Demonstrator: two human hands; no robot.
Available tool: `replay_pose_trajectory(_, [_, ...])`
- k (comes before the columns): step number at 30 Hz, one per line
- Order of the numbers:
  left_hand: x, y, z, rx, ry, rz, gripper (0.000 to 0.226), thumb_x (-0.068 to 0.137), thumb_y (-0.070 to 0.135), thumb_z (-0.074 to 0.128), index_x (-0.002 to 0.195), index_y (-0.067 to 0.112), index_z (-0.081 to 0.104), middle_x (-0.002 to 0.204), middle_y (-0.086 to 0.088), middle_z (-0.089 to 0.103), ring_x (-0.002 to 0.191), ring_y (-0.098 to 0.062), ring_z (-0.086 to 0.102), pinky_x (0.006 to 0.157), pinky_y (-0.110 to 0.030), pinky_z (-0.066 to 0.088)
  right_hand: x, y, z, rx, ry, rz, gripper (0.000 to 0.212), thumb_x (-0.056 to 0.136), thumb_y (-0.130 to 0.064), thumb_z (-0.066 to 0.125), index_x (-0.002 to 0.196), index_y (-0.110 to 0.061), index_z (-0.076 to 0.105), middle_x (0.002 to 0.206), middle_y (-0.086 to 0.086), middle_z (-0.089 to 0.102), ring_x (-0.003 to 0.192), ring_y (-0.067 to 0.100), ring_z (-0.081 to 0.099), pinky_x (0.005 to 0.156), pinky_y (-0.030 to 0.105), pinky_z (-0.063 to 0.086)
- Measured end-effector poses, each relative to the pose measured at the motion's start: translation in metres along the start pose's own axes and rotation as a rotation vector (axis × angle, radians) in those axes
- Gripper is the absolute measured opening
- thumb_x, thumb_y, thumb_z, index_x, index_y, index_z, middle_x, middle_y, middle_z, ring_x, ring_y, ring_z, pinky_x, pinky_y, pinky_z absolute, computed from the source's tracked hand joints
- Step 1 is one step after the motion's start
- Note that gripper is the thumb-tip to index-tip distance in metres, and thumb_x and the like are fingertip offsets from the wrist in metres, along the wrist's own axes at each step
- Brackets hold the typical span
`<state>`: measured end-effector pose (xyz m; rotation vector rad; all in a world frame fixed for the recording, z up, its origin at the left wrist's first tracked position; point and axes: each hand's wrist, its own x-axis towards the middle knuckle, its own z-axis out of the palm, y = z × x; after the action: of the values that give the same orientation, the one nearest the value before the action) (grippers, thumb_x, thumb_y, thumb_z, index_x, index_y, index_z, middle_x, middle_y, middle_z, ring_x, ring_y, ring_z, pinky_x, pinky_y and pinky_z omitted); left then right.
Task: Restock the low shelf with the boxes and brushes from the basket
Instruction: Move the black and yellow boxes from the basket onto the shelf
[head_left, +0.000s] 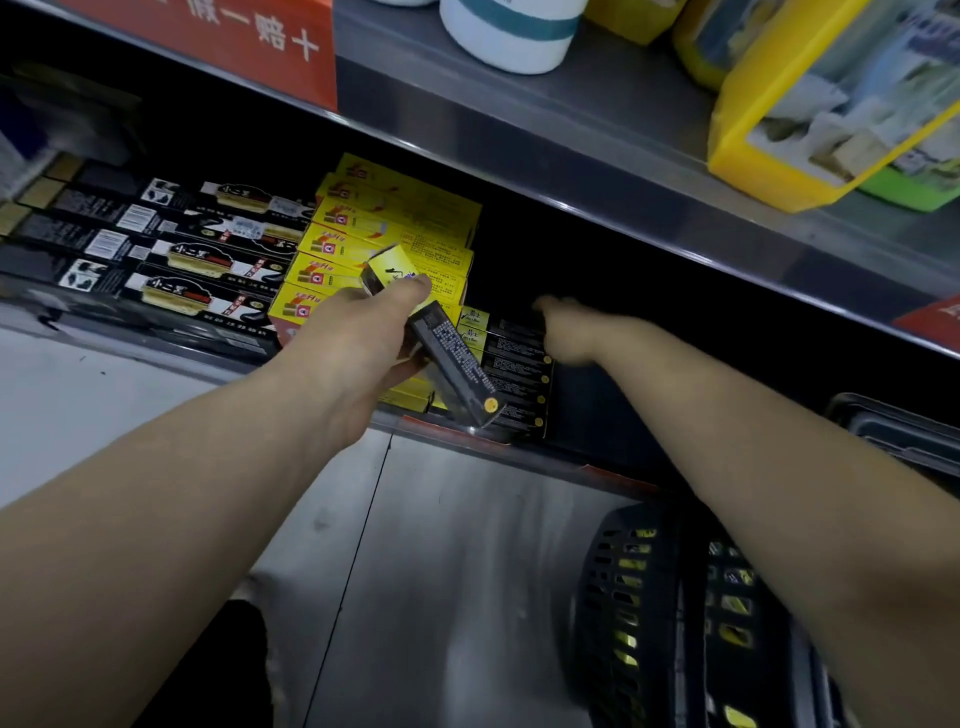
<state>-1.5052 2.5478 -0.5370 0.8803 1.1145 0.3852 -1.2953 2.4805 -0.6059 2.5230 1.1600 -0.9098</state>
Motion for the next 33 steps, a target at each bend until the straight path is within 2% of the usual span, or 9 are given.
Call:
replay_pose_trajectory(4, [-0.004,-0.001,0.002,-0.023,-0.031,-0.007,0.026,0.089,0.027,0.062,0.1,0.007,0.049,0.082,-0.007,0.063,0.075,-0.019,0.069,0.078,-0.031,0.057,-0.053,-0.03,-0.036,0.443,-0.086,-0.182,0.031,0.092,-0.005,0.04,0.111,-0.019,0.061,0.123,0.007,0.06,0.102,0.014,0.054,0.078,0.021,0.042])
replay_pose_trajectory(6, [-0.006,0.0,0.003,-0.057,-0.036,0.002,0.027,0.089,0.026,0.063,0.1,0.006,0.048,0.081,-0.007,0.063,0.071,-0.017,0.069,0.071,-0.028,0.058,-0.087,-0.039,-0.036,0.717,-0.206,-0.294,0.028,0.09,-0.007,0.044,0.107,-0.024,0.058,0.118,0.006,0.061,0.103,0.014,0.055,0.089,0.028,0.044])
replay_pose_trajectory(10, [-0.012,0.0,0.007,-0.107,-0.086,0.021,0.024,0.088,0.027,0.063,0.088,0.009,0.047,0.087,-0.009,0.065,0.08,-0.018,0.069,0.076,-0.029,0.057,-0.122,-0.042,-0.024,0.76,-0.147,-0.462,0.036,0.087,-0.011,0.062,0.119,-0.018,0.047,0.116,0.009,0.06,0.096,0.013,0.057,0.091,0.03,0.048])
replay_pose_trajectory(13, [-0.017,-0.002,0.006,0.126,-0.151,0.068,0.033,0.086,0.032,0.065,0.102,0.006,0.051,0.103,-0.008,0.064,0.084,-0.013,0.066,0.075,-0.023,0.056,-0.119,-0.023,-0.028,0.726,-0.07,-0.441,0.03,0.09,-0.009,0.057,0.116,-0.017,0.045,0.11,0.014,0.06,0.091,0.015,0.055,0.089,0.033,0.046])
replay_pose_trajectory(17, [-0.014,-0.002,-0.004,0.641,-0.1,0.367,0.045,0.087,0.03,0.063,0.123,0.015,0.041,0.103,0.007,0.058,0.071,0.0,0.055,0.053,-0.015,0.043,-0.097,0.015,-0.028,0.39,0.098,-0.255,0.028,0.096,-0.022,0.051,0.123,-0.022,0.043,0.105,0.001,0.06,0.09,0.017,0.057,0.075,0.028,0.045])
replay_pose_trajectory(24, [-0.011,-0.004,-0.006,0.889,-0.168,0.517,0.03,0.087,0.021,0.061,0.115,0.018,0.05,0.107,0.004,0.058,0.097,-0.015,0.056,0.075,-0.025,0.041,-0.021,0.016,-0.015,-0.047,0.258,-0.053,0.033,0.096,-0.017,0.044,0.129,-0.013,0.04,0.11,0.012,0.057,0.087,0.025,0.053,0.071,0.03,0.042])
replay_pose_trajectory(27, [-0.008,-0.005,-0.008,0.954,-0.166,0.496,0.033,0.088,0.024,0.06,0.118,0.019,0.049,0.113,0.005,0.056,0.099,-0.014,0.056,0.067,-0.022,0.035,0.015,0.014,-0.005,-0.041,0.238,-0.032,0.04,0.096,-0.022,0.041,0.135,-0.019,0.038,0.13,0.013,0.049,0.108,0.029,0.052,0.081,0.03,0.041])
replay_pose_trajectory(30, [-0.007,-0.005,-0.01,0.953,-0.158,0.489,0.035,0.087,0.024,0.06,0.12,0.019,0.049,0.113,0.005,0.057,0.101,-0.015,0.056,0.071,-0.023,0.036,0.045,0.014,0.012,-0.061,0.172,0.01,0.05,0.096,-0.026,0.038,0.144,-0.028,0.028,0.153,0.014,0.021,0.137,0.035,0.025,0.107,0.039,0.029])
replay_pose_trajectory(33, [-0.008,-0.007,-0.007,0.955,-0.167,0.492,0.035,0.087,0.023,0.06,0.12,0.018,0.049,0.111,0.004,0.057,0.104,-0.016,0.054,0.079,-0.025,0.04,0.059,0.011,0.025,-0.042,0.099,-0.015,0.054,0.097,-0.023,0.04,0.148,-0.03,0.022,0.156,0.013,0.013,0.14,0.036,0.02,0.112,0.04,0.025])
